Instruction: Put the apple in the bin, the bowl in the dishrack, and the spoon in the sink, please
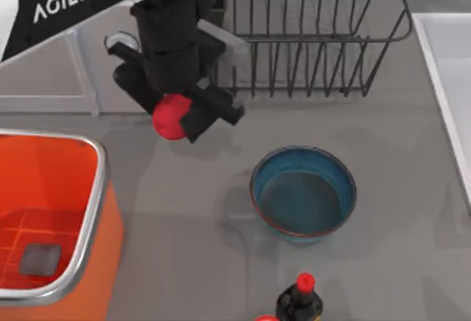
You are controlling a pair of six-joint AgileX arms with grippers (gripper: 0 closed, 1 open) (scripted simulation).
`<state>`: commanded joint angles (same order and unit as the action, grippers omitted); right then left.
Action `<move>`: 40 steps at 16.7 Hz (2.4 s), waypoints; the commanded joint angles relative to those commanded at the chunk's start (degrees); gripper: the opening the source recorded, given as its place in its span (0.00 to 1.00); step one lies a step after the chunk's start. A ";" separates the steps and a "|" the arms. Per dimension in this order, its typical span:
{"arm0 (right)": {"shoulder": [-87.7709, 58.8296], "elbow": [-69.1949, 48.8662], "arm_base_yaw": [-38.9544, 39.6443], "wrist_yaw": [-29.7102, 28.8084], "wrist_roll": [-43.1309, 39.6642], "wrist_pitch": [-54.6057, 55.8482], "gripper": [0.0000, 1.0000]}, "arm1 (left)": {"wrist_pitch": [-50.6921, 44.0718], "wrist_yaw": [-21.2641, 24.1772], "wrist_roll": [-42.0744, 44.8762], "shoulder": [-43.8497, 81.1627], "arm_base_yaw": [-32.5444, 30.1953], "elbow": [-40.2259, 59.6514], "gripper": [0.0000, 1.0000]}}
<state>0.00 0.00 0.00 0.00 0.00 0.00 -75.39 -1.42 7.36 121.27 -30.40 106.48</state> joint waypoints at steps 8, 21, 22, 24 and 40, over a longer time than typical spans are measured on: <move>0.00 0.00 0.00 0.00 0.00 0.00 1.00 | -4.62 -9.67 -23.81 -28.14 3.69 -26.95 0.00; 0.00 0.00 0.00 0.00 0.00 0.00 1.00 | -1.23 -12.86 -31.24 -37.16 5.35 -38.67 0.00; 0.00 0.00 0.00 0.00 0.00 0.00 1.00 | 0.97 -12.99 -30.75 -37.09 6.02 -40.82 0.00; 0.00 0.00 0.00 0.00 0.00 0.00 1.00 | 5.80 -13.34 -29.71 -36.73 7.46 -45.73 0.00; 0.00 0.00 0.00 0.00 0.00 0.00 1.00 | 10.55 -13.77 -28.40 -36.30 9.02 -50.44 0.68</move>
<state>0.00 0.00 0.00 0.00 0.00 0.00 -64.83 -15.19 -21.04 84.97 -21.38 56.04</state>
